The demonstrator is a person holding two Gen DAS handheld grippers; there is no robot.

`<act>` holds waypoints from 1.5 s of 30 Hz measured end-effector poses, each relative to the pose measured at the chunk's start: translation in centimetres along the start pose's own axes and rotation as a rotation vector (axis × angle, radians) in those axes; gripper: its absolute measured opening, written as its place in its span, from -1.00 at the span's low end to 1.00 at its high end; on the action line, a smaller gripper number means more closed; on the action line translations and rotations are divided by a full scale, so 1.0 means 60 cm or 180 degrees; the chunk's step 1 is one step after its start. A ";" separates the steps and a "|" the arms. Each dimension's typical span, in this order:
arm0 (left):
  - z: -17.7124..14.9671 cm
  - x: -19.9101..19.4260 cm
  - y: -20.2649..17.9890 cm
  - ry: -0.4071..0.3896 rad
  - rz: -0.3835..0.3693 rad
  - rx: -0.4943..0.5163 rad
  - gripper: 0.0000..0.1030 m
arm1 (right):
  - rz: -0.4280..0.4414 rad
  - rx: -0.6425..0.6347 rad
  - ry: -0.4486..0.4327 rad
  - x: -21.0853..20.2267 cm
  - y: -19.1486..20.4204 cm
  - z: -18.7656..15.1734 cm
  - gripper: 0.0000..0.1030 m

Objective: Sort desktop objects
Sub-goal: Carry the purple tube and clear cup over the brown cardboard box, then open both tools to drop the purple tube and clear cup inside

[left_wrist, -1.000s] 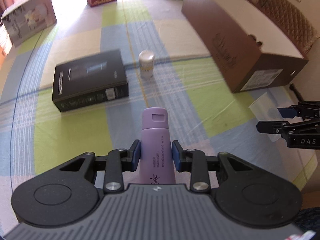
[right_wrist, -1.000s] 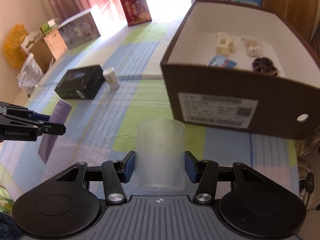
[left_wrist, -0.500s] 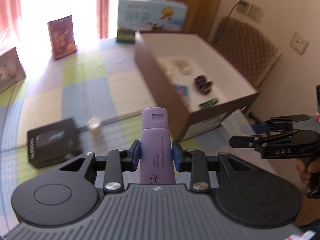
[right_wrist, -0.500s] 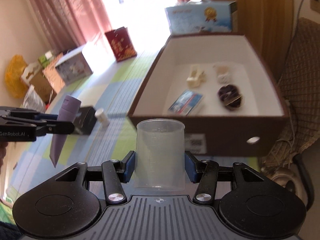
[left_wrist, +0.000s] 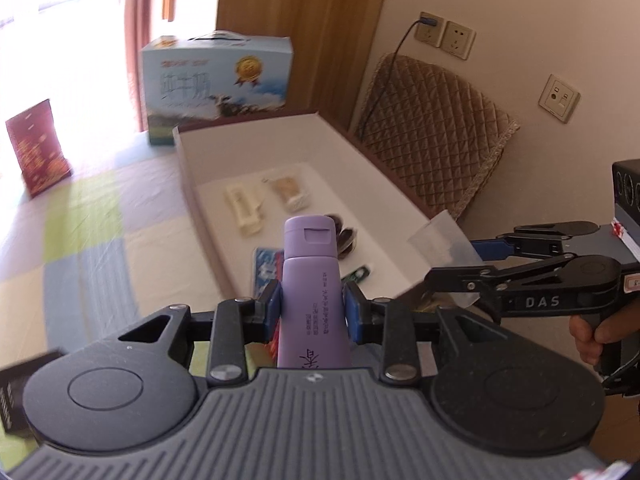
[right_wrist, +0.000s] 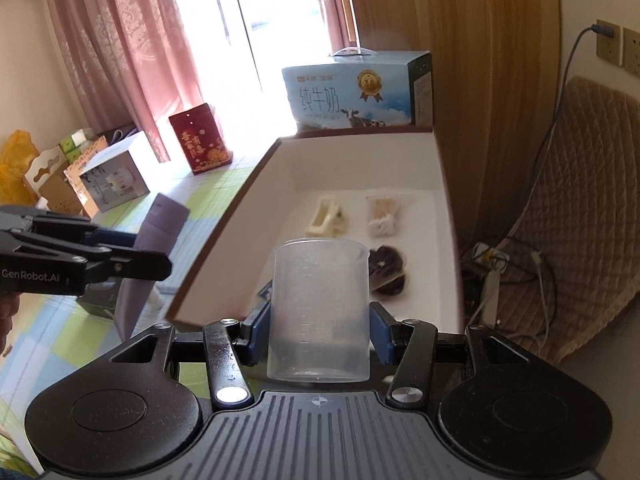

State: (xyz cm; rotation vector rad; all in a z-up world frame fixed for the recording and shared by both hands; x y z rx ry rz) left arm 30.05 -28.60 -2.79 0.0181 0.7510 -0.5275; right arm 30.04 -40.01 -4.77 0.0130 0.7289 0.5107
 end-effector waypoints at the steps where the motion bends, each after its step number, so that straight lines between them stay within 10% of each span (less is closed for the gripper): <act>1: 0.008 0.010 -0.004 0.0006 -0.0005 0.0017 -0.46 | 0.0002 -0.0034 0.0004 0.005 -0.005 0.006 -0.05; 11: 0.054 0.125 -0.023 0.0170 -0.0067 0.0115 -0.46 | -0.0004 -0.0439 0.0234 0.081 -0.048 0.032 -0.05; 23: -0.012 0.245 -0.023 0.0819 -0.0023 0.0203 -0.46 | -0.0045 -0.1042 0.0704 0.145 -0.065 0.000 -0.05; 45: -0.032 0.267 -0.027 0.1049 -0.0020 0.0334 -0.44 | 0.0021 -0.1260 0.1159 0.183 -0.072 -0.017 -0.05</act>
Point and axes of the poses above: each gripper's, at about its wrist camera, not at the fingertips, and x roughly the way its jaws point, y to its left, z to its top, the point moved 9 cm from there along x, roughly the way its jaws point, and after that the axes turned 3 degrees about -y, right-handed, at the moved point
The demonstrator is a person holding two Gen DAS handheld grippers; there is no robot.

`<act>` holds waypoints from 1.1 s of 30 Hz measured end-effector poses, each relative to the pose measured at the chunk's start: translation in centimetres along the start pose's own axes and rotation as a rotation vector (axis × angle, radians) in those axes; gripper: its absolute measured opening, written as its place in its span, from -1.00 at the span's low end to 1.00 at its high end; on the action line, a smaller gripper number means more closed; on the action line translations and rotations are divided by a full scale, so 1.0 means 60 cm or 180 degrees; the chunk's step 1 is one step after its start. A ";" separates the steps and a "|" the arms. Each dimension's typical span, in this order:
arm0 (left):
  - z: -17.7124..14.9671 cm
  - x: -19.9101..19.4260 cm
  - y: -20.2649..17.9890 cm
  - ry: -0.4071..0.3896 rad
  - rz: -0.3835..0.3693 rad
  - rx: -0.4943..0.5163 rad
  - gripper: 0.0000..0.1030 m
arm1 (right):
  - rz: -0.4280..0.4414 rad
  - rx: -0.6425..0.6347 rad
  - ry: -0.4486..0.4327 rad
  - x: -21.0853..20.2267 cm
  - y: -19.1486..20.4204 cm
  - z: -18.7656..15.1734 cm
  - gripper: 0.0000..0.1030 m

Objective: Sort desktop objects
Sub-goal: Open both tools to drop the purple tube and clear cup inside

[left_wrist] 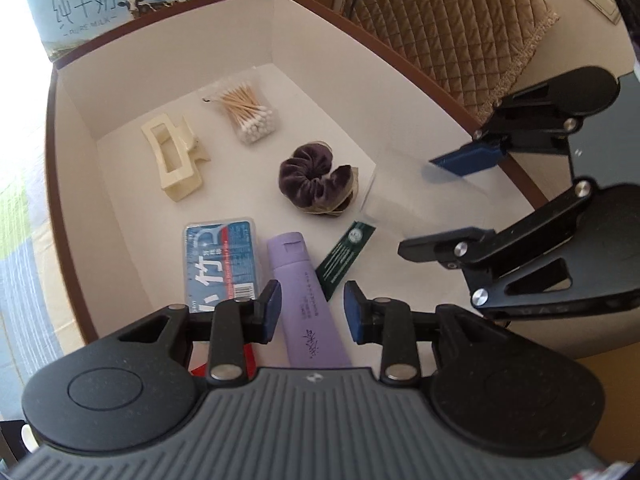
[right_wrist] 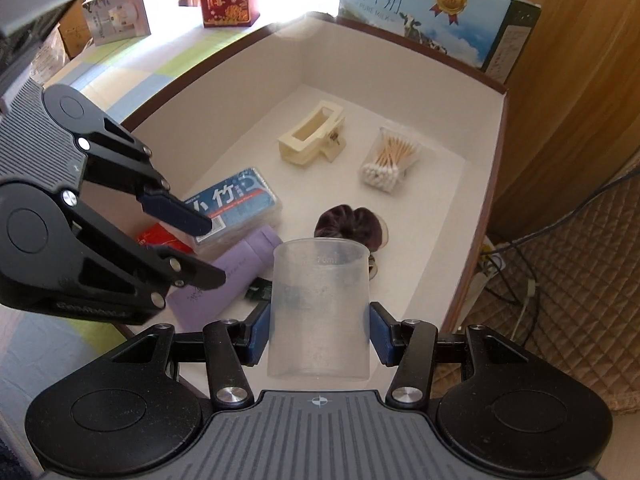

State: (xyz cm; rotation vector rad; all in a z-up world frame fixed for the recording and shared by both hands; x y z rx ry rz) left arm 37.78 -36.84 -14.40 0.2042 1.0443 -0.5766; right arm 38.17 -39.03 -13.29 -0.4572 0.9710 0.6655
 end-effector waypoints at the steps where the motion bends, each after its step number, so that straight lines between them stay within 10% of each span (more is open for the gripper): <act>1: 0.000 -0.002 0.001 -0.0009 0.0014 0.0003 -0.44 | 0.0013 0.0006 0.0007 0.001 0.001 0.000 -0.05; 8: -0.001 -0.024 0.016 -0.0085 0.0068 -0.0068 -0.26 | 0.0149 0.0039 -0.0025 0.002 0.011 0.005 -0.03; 19: -0.008 -0.077 0.035 -0.0261 0.0088 -0.0200 0.14 | 0.0173 0.0168 -0.0218 -0.026 0.022 0.009 0.70; 33: -0.031 -0.148 0.038 -0.0472 0.0256 -0.0272 0.60 | 0.0143 0.0364 -0.0442 -0.076 0.049 0.008 0.96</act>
Point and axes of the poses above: each gripper's, at about its wrist camera, not at the fingertips, and x roughly the way its jaws point, y to its left, z to its top, the point moved 9 cm from there along x, roughly the way its jaws point, and after that the axes turned 3 degrees about -y, right-handed, at the moved point
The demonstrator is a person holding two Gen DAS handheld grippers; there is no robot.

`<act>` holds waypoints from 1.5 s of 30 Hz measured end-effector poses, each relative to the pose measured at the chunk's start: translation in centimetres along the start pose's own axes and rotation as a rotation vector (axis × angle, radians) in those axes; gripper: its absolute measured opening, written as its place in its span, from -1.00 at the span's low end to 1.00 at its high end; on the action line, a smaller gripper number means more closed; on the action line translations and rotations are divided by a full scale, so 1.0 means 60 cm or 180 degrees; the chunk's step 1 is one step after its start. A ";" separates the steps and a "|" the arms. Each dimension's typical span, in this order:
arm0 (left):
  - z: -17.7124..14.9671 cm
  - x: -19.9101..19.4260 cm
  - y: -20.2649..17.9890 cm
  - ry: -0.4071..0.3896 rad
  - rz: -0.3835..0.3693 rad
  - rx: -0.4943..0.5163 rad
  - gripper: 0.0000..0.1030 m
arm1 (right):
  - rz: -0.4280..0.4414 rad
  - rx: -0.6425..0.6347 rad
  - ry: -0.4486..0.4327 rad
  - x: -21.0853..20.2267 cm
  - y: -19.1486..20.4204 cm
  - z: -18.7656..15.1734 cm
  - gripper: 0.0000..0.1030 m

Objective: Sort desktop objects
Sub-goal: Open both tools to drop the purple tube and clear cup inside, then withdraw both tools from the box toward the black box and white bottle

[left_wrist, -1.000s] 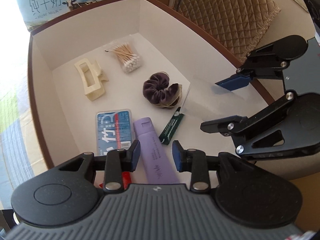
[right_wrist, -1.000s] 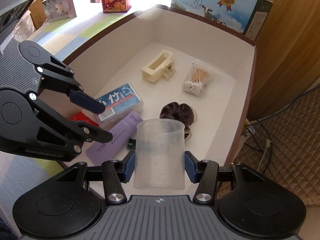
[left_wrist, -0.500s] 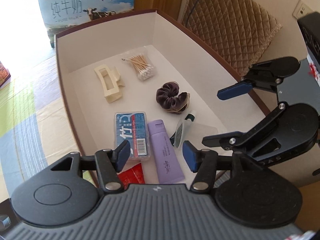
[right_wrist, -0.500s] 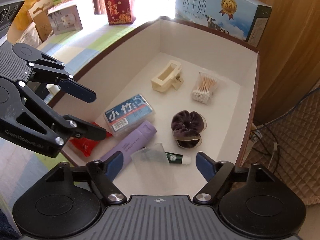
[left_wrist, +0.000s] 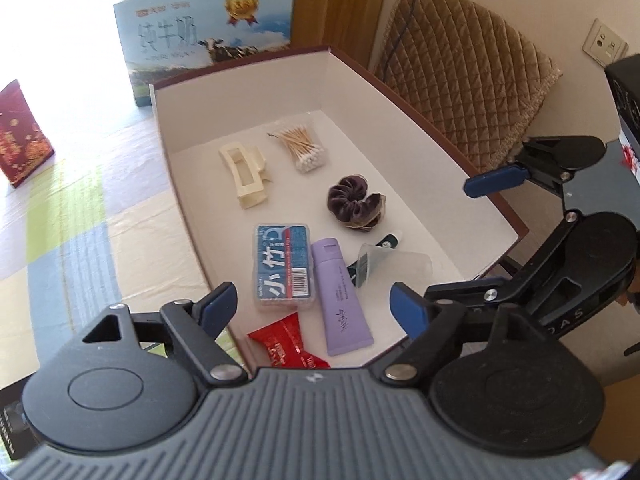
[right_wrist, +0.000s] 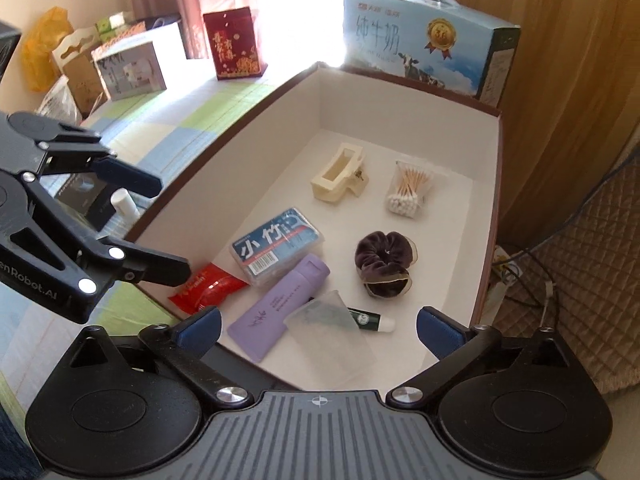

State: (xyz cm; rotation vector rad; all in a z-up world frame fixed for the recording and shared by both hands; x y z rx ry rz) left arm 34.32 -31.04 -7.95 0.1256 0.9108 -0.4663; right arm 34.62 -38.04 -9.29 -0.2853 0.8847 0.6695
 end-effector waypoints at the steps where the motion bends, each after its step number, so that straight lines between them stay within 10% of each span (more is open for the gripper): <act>1: -0.003 -0.006 0.001 -0.0018 0.0013 -0.0019 0.62 | 0.0007 0.0029 -0.0032 -0.006 0.004 0.000 0.96; 23: -0.113 -0.146 0.060 -0.0154 0.0207 -0.0319 0.75 | -0.0015 0.0378 -0.0281 -0.077 0.131 -0.014 0.96; 45: -0.286 -0.240 0.187 0.0056 0.0536 -0.0887 0.77 | 0.0365 0.0302 0.0059 -0.001 0.322 -0.053 0.96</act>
Point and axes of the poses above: each gripper's, at about its wrist camera, not at the fingertips, and x roughly the way its jaws point, y to its left, z to its top, the point moved 9 cm from there along x, roughly the way its jaws point, and after that the axes turned 3 degrees about -y, right-handed, at the moved point
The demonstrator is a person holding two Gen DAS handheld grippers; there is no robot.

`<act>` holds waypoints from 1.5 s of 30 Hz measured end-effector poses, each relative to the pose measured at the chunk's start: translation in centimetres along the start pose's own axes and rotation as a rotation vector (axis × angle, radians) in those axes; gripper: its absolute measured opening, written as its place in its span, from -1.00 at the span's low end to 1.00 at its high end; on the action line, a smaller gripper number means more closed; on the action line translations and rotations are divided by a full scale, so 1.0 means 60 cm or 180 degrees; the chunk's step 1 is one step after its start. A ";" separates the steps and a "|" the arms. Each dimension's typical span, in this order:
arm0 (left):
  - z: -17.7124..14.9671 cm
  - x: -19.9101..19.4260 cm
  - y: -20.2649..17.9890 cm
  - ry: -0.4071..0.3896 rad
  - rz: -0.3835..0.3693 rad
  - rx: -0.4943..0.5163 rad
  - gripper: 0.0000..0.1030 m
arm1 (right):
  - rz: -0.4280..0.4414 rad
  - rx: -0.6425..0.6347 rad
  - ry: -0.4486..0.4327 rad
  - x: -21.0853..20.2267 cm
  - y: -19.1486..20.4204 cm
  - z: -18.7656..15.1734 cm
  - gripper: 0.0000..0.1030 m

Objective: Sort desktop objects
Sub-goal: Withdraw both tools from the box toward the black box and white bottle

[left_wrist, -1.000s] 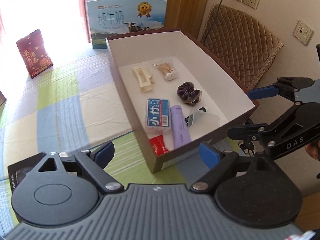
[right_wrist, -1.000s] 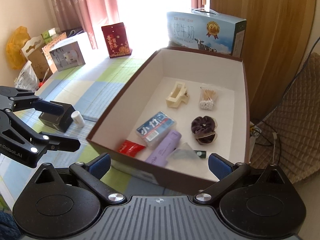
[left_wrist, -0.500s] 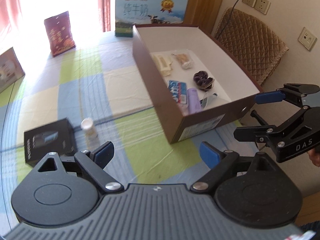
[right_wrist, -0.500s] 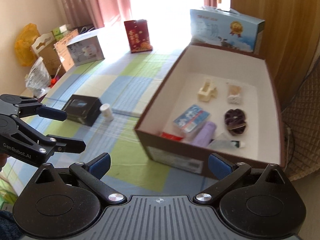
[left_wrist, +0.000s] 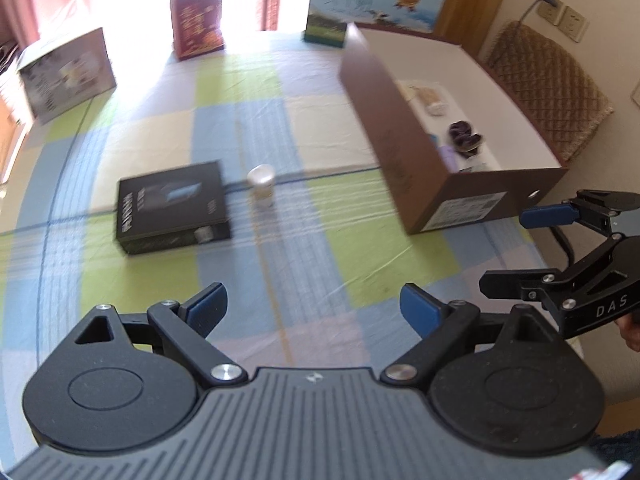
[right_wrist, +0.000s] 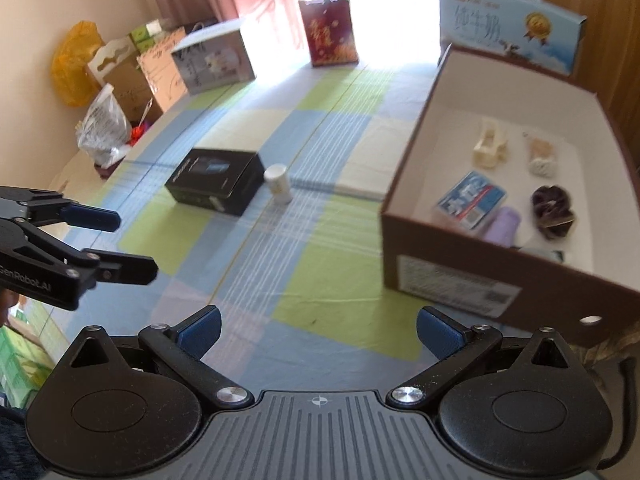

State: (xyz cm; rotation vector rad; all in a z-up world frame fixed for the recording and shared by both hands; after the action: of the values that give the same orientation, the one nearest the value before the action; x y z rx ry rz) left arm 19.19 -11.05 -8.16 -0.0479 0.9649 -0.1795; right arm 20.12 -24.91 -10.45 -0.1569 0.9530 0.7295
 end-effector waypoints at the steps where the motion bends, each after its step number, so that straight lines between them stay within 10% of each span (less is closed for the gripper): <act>1: -0.005 -0.001 0.010 0.0018 0.0032 -0.0030 0.77 | 0.0018 0.0004 0.0021 0.007 0.006 -0.002 0.96; 24: -0.045 -0.007 0.174 0.0096 0.0425 -0.0267 0.78 | -0.0073 0.0090 0.0090 0.126 0.099 0.014 0.96; 45: -0.009 0.078 0.243 0.0148 0.0278 -0.0097 0.84 | -0.0369 0.0292 -0.0202 0.203 0.092 0.056 0.95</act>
State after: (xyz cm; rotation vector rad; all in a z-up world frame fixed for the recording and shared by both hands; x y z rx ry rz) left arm 23.28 2.54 -14.05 -0.0296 1.0143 -0.0857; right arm 23.39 -13.21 -17.04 -0.1071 0.9072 0.5798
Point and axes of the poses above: each gripper's, at about its wrist camera, not at the fingertips, and x roughly the way its jaws point, y to its left, z to its top, the point moved 9 cm from there along x, roughly the way its jaws point, and after that the axes turned 3 degrees about -y, right-handed, at the moved point
